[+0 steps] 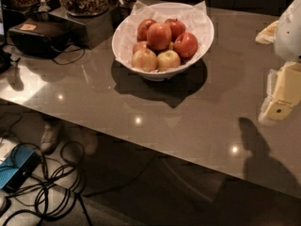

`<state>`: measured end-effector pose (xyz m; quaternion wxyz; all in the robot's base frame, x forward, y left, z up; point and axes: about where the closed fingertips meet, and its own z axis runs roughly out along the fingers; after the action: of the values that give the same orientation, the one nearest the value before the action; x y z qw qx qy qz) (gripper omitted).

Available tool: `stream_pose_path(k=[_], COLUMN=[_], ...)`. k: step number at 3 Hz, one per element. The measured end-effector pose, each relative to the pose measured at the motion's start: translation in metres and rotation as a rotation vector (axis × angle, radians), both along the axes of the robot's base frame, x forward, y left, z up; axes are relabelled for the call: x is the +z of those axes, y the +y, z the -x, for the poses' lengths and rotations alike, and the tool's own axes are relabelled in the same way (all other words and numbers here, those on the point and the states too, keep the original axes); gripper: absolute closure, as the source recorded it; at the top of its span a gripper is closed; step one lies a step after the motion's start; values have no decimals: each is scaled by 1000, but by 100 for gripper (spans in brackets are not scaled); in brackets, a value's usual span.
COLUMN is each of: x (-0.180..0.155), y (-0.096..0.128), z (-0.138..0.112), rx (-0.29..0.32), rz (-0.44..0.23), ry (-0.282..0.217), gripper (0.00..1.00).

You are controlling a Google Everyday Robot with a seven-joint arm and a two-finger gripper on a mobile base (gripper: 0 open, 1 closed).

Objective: Pick apple from white bowl

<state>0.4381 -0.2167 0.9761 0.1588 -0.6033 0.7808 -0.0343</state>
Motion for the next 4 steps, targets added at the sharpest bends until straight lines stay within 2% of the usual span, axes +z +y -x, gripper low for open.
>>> stream_pose_path(k=[1,2,3,4], x=[0,11,33,35], y=[0,17,56,61], z=[0,-16,-51,-58], rx=[0,-9,2,8], rz=[0,-12,3,-7], ry=[0,28,35,7], gripper=[0,0,0,0])
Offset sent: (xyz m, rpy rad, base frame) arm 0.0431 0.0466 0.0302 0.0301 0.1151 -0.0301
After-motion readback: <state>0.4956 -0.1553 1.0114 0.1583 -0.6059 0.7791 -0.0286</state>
